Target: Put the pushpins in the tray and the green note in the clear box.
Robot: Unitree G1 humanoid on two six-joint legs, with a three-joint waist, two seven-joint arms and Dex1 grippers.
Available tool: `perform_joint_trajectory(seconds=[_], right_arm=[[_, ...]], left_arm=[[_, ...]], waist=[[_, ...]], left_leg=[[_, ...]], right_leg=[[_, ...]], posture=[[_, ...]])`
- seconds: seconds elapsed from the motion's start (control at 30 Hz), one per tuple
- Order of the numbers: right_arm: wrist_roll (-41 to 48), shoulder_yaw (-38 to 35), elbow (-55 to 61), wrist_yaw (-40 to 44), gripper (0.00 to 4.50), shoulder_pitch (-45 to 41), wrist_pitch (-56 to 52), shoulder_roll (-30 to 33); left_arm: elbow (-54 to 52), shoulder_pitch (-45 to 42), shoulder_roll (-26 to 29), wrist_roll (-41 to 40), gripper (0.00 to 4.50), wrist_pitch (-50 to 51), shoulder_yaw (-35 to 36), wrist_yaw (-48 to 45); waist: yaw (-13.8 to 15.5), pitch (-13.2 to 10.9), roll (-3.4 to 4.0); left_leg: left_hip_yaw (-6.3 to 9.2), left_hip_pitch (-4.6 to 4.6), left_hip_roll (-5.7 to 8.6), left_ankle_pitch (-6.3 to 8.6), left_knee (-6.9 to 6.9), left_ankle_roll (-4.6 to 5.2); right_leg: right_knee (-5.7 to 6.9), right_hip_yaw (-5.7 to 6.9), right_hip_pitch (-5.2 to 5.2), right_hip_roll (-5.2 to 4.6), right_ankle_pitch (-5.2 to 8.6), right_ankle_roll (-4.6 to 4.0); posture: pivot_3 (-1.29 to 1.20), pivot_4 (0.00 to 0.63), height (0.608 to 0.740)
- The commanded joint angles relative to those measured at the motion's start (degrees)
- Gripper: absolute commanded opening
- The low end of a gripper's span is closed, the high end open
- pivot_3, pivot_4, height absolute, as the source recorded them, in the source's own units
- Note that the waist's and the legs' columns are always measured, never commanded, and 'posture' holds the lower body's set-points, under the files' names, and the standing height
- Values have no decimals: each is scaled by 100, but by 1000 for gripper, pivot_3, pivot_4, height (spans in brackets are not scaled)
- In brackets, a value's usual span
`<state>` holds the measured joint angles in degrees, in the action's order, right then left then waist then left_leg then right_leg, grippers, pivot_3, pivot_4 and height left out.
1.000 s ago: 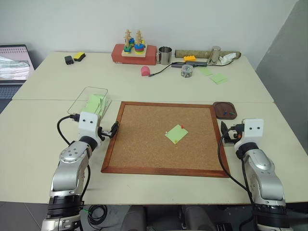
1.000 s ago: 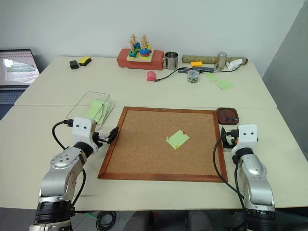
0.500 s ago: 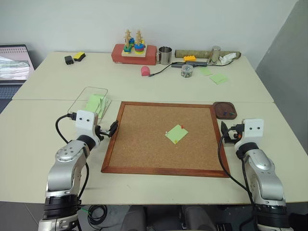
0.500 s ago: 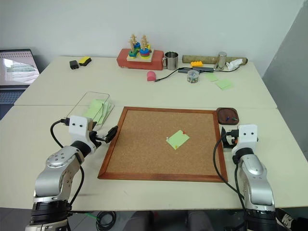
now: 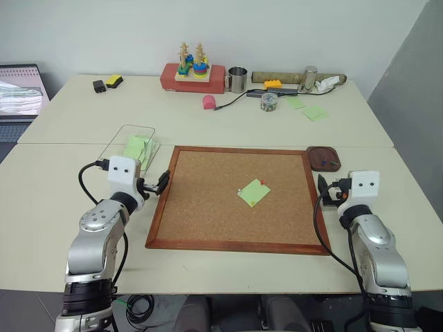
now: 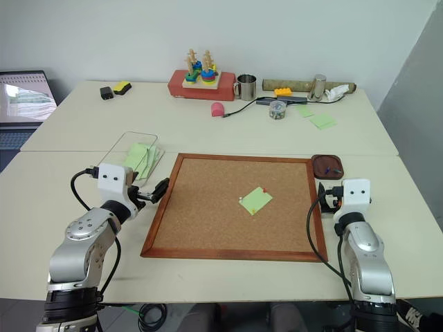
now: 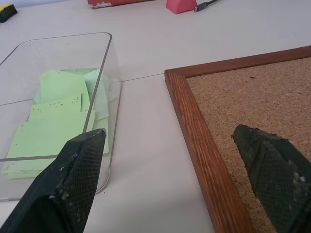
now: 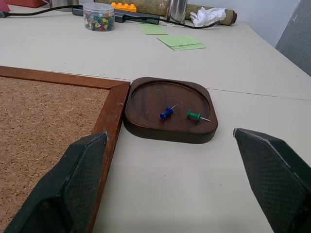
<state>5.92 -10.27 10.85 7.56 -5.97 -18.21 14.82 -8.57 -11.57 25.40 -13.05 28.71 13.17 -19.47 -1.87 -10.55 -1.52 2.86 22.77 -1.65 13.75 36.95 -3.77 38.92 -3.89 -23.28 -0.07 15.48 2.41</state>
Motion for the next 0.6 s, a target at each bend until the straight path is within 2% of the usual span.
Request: perform_joint_trajectory(seconds=[0.03, 0.27, 0.33, 0.43, 0.6], right_arm=[[89, -167, 114, 25, 4360, -49, 108, 58], [82, -167, 137, 42, 4360, -34, 108, 66], [174, -167, 209, 242, 4360, -27, 150, 155], [1183, -275, 559, 1201, 4360, -121, -130, 319], [2256, -39, 921, 2809, 4360, -286, -917, 1311]], left_arm=[[-158, -92, 9, -38, 4463, -40, 5, 2], [-128, -69, 30, -56, 4463, -98, 21, -51], [-245, -10, 142, -295, 4463, -121, 46, -433], [-559, 5, 496, -939, 4463, -21, 159, -1370], [-561, -110, 1263, -1020, 4463, -143, -185, -2370]], waist=[[0, 0, 0], [0, 0, 0], [0, 0, 0], [-6, -1, 1], [-12, -4, 4]], left_leg=[[0, 0, 0, 0, 0, 0], [0, 0, 0, 0, 0, 0], [0, 0, 0, 0, 0, 0], [-1, 0, 0, 0, 0, 0], [-3, -2, -1, 0, 0, 0]], right_leg=[[0, 0, 0, 0, 0, 0], [0, 0, 0, 0, 0, 0], [0, 0, 0, 0, 0, 0], [-1, 0, 0, 0, 0, 0], [-2, 0, 0, 1, 6, 8]], posture=[[0, 150, 740], [0, 150, 740], [0, 150, 740], [0, 150, 740], [0, 150, 740]])
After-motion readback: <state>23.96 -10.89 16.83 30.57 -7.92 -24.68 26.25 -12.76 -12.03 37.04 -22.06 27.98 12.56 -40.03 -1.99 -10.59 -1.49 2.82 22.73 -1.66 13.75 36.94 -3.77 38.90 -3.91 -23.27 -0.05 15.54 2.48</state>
